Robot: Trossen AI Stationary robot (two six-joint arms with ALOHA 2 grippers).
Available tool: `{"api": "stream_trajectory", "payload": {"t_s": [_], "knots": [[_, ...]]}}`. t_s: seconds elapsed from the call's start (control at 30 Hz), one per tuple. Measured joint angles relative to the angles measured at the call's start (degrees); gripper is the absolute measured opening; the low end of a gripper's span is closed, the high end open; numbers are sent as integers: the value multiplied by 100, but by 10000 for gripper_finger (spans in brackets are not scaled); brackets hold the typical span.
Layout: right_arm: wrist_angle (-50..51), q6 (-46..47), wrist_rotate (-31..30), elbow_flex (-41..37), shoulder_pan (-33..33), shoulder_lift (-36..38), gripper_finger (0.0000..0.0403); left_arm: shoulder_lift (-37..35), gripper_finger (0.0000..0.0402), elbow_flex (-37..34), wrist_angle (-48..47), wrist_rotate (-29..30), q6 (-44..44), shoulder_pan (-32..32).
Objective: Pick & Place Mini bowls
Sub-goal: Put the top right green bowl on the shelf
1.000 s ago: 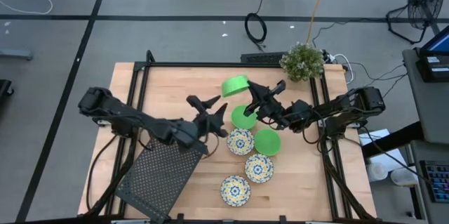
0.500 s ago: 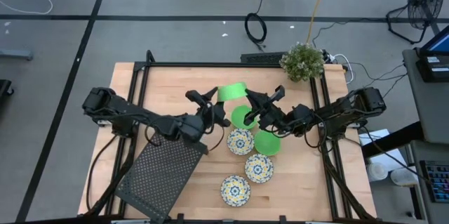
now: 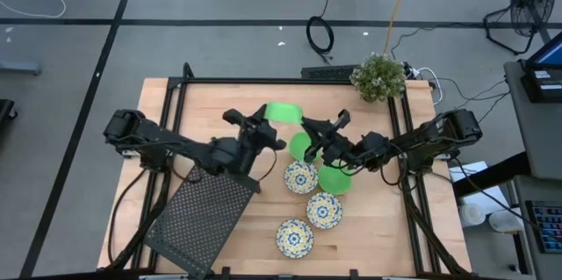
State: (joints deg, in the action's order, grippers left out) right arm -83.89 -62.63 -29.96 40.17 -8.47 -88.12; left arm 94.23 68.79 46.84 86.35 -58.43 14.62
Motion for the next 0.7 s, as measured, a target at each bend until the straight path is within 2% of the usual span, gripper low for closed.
{"api": "stream_trajectory", "payload": {"t_s": [0.07,0.23,0.4,0.53,0.7], "knots": [[-102,253,-82,-11,-13,33,60,-231,6,113,-99,407,-83,112],[-137,328,-216,0,3,122,119,-702,4,299,-352,467,225,417],[-161,346,-733,-3,-32,337,163,-1312,3,296,-731,435,221,576],[-107,392,-1078,-3,-31,441,179,-2048,3,293,-1498,393,515,576],[-34,392,-1201,-3,-26,468,182,-3062,3,252,-2383,394,1132,576]]}}
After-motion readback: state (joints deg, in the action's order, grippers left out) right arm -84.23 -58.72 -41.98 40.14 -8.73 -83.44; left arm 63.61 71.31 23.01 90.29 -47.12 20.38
